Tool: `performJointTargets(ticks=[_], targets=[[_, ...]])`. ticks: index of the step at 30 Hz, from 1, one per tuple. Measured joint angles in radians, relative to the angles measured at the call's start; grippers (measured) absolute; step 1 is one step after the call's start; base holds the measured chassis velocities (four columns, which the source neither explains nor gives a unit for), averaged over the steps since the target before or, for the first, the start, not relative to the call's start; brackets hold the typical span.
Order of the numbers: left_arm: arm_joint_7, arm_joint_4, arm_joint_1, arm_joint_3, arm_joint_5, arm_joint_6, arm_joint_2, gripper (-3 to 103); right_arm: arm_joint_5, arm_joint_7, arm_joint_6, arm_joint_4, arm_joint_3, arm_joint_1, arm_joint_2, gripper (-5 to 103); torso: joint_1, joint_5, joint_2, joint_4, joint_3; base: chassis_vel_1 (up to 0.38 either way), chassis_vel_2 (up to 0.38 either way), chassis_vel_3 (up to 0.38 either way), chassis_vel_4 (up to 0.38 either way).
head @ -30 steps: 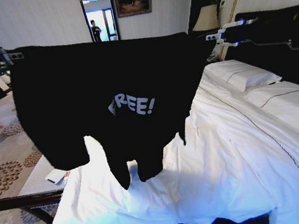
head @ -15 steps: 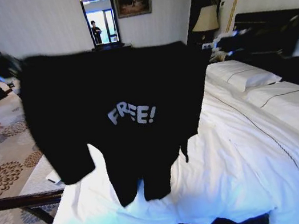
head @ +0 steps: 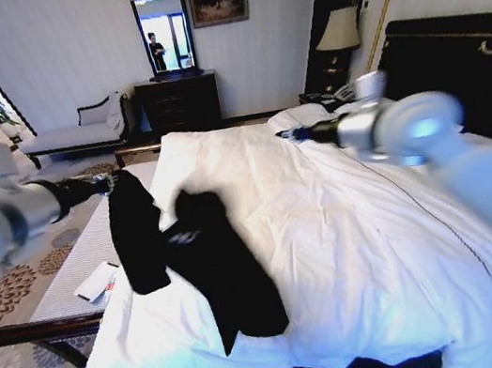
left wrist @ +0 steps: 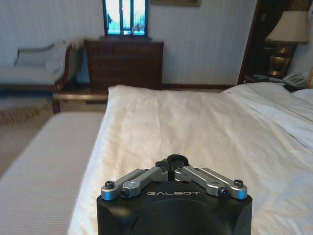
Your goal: Fold the clothes on the bed.
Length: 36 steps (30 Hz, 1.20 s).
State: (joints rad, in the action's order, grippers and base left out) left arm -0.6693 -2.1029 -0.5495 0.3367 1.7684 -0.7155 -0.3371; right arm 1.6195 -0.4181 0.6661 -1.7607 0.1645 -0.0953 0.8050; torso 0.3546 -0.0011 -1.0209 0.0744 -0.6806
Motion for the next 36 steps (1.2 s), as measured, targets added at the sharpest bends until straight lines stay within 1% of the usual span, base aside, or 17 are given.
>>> performJointTargets(ticks=[3,7,13,17,19,20,21,24,26,28,29,30,31,32,33,35,36], targets=[[-0.004,0.063,0.076,-0.142,-0.054,-0.001,-0.096,0,-0.05,0.019,-0.01,0.087,0.036,-0.008,0.05,0,0.0,0.001,0.0,0.0017,0.0,0.0,0.0,0.0,0.0],[-0.007,0.085,0.056,-0.18,-0.1,0.0,-0.143,0,-0.087,0.022,-0.017,0.124,0.046,-0.031,0.068,0,0.0,0.0014,0.0,0.0024,0.0,0.0,0.0,0.0,0.0],[-0.013,0.072,0.015,-0.159,-0.103,0.001,-0.128,0,-0.091,0.022,-0.019,0.131,0.035,-0.044,0.058,0,0.0,0.001,0.0,0.0006,0.0,0.0,0.0,0.0,0.0],[-0.029,0.042,-0.012,-0.13,-0.089,0.004,-0.107,0,-0.091,0.021,-0.02,0.124,0.029,-0.053,0.051,0,-0.001,0.0011,0.0,0.0009,0.001,0.0,0.0,0.0,0.0],[-0.034,0.025,-0.029,-0.114,-0.085,0.008,-0.098,0,-0.091,0.02,-0.02,0.12,0.026,-0.057,0.049,-3,0.0,0.0012,0.0,0.0013,0.0,0.0,0.0,0.0,0.0],[-0.039,0.004,-0.052,-0.096,-0.083,0.013,-0.088,0,-0.091,0.02,-0.02,0.117,0.022,-0.062,0.046,2,0.0,0.0013,0.0,0.0013,0.0,0.0,0.0,0.0,0.0],[-0.047,-0.017,-0.075,-0.078,-0.082,0.017,-0.079,0,-0.091,0.02,-0.019,0.112,0.016,-0.069,0.042,2,0.0,0.0014,0.0,0.0013,0.0,0.0,0.0,0.0,0.0],[-0.069,-0.076,-0.135,-0.036,-0.082,0.029,-0.07,0,-0.09,0.023,-0.017,0.088,-0.009,-0.099,0.018,19,0.0,0.0013,0.0,0.0007,0.0,0.0,0.0,0.0,0.0],[-0.078,-0.094,-0.155,-0.02,-0.083,0.032,-0.071,0,-0.093,0.024,-0.016,0.08,-0.019,-0.11,0.009,19,0.0,0.0012,0.0,0.0012,0.001,0.0,0.0,0.0,0.0],[-0.09,-0.138,-0.224,0.017,-0.094,0.036,-0.078,0,-0.11,0.04,-0.016,0.065,-0.036,-0.133,-0.011,29,-0.001,0.0012,0.0,0.0006,0.001,0.0,0.0,0.0,0.0],[-0.099,-0.156,-0.252,0.018,-0.103,0.037,-0.092,0,-0.123,0.051,-0.016,0.044,-0.053,-0.159,-0.04,35,-0.001,0.0012,0.0,0.0007,0.001,0.0,0.0,0.0,0.0],[-0.099,-0.156,-0.252,0.018,-0.103,0.037,-0.092,0,-0.123,0.051,-0.016,0.044,-0.053,-0.159,-0.04,35,-0.001,0.0012,0.0,0.0007,0.001,0.0,0.0,0.0,0.0],[-0.101,-0.164,-0.269,0.018,-0.11,0.038,-0.099,0,-0.135,0.06,-0.017,0.037,-0.058,-0.171,-0.055,40,-0.001,0.0012,0.0,0.0019,0.001,0.0,0.0,0.0,0.0],[-0.107,-0.173,-0.288,0.018,-0.115,0.04,-0.106,0,-0.148,0.074,-0.018,0.036,-0.058,-0.177,-0.062,46,-0.001,0.0012,0.0,0.0021,0.001,0.0,0.0,0.0,0.0],[-0.118,-0.181,-0.304,0.019,-0.116,0.042,-0.112,0,-0.16,0.091,-0.019,0.039,-0.057,-0.177,-0.065,46,-0.001,0.0014,0.0,0.0023,0.0,0.0,0.0,0.0,0.0],[-0.149,-0.196,-0.334,0.027,-0.116,0.05,-0.128,0,-0.181,0.127,-0.025,0.065,-0.033,-0.166,-0.057,57,-0.001,0.0015,0.0,0.0017,0.0,0.0,0.0,0.0,0.0],[-0.149,-0.196,-0.334,0.027,-0.116,0.05,-0.128,0,-0.181,0.127,-0.025,0.065,-0.033,-0.166,-0.057,57,-0.001,0.0015,0.0,0.0017,0.0,0.0,0.0,0.0,0.0]])
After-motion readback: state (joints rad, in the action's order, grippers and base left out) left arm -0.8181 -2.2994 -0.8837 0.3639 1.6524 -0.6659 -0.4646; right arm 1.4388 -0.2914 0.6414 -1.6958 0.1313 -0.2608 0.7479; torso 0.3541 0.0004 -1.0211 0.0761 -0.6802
